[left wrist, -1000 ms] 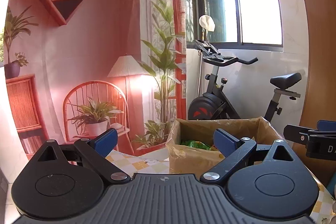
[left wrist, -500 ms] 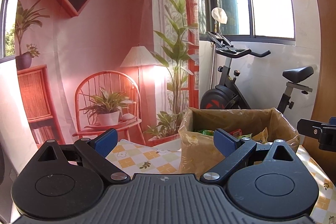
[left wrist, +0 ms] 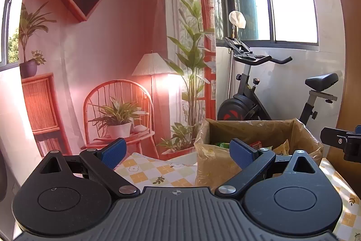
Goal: Organize snacks
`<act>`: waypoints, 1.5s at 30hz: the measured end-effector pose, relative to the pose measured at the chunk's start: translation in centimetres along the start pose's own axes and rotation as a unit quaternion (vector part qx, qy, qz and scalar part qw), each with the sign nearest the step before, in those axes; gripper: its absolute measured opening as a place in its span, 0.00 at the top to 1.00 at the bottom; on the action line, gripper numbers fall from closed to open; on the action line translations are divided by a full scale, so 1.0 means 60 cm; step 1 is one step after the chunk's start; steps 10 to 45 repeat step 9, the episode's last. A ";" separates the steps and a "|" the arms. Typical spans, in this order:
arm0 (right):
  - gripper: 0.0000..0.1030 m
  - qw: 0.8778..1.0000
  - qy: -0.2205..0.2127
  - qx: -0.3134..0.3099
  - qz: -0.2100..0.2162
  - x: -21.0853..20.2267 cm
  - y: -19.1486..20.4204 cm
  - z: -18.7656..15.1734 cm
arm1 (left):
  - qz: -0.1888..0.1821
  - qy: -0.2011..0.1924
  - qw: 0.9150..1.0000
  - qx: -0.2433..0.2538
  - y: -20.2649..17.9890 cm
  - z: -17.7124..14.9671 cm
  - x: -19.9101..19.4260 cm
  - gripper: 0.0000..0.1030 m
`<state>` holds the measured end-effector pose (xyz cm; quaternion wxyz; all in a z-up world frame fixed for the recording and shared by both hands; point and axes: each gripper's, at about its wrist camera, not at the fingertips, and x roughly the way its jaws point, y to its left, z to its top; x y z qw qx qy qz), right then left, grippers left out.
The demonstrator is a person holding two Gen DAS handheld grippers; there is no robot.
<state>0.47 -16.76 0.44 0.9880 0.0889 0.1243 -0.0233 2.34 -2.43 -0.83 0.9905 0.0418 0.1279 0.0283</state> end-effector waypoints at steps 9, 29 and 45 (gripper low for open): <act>0.02 1.000 0.000 0.000 0.001 -0.001 0.000 0.000 | -0.003 0.001 1.000 -0.002 0.002 0.000 0.002 0.04; 0.02 1.000 0.000 0.000 0.001 -0.001 0.000 0.000 | -0.003 0.001 1.000 -0.002 0.002 0.000 0.002 0.04; 0.02 1.000 0.000 0.000 0.001 -0.001 0.000 0.000 | -0.003 0.001 1.000 -0.002 0.002 0.000 0.002 0.04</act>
